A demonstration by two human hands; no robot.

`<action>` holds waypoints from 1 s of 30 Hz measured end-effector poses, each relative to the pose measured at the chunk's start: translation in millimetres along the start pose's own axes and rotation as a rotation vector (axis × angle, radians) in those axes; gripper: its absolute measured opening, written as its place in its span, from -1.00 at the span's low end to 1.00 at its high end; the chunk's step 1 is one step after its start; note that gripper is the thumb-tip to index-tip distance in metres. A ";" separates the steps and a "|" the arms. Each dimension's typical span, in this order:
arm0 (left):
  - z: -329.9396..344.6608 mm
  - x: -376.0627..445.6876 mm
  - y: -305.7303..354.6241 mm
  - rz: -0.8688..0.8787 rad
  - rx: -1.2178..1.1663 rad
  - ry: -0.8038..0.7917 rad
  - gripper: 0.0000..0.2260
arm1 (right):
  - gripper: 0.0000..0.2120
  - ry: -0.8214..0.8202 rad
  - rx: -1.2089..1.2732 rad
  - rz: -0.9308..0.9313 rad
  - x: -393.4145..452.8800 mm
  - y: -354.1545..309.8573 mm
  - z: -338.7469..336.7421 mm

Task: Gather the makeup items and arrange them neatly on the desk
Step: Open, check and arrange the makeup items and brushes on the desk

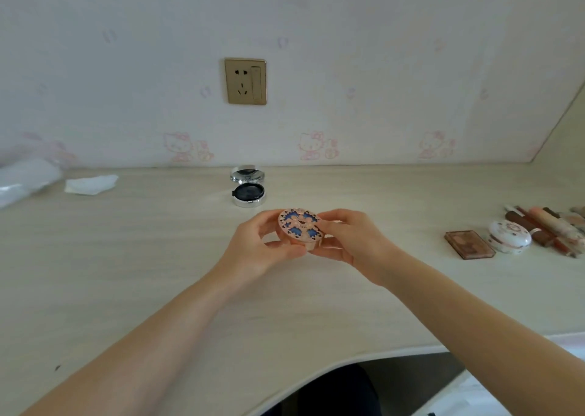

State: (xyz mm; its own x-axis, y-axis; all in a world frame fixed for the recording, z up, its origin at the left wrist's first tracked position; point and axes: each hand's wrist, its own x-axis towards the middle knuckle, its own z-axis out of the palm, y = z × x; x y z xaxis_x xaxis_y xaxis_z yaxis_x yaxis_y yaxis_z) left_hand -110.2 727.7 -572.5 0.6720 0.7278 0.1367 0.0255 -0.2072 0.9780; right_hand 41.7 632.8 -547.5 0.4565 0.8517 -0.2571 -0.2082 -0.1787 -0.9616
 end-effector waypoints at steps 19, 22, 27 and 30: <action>-5.2 -4.0 -19.2 -0.048 -0.066 -0.018 -0.37 | -0.50 -0.279 -1.104 -0.421 -8.8 -22.4 -3.8; -3.5 -4.6 -19.5 -0.044 -0.049 -0.021 -0.37 | -0.51 -0.286 -1.162 -0.422 -7.2 -28.2 -5.2; -3.7 -4.1 -19.6 -0.031 -0.034 -0.013 -0.40 | -0.49 -0.308 -1.244 -0.442 -7.1 -34.4 -2.7; -4.1 -4.7 -18.4 -0.023 -0.031 -0.008 -0.38 | -0.50 -0.314 -1.249 -0.435 -4.0 -36.5 -3.2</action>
State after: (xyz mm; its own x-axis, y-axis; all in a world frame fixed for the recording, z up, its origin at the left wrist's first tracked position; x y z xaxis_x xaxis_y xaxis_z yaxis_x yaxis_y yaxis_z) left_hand -116.8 730.8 -590.5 0.6778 0.7266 0.1129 0.0181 -0.1700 0.9853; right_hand 50.3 634.4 -511.6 0.0344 0.9985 -0.0420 0.8936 -0.0496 -0.4460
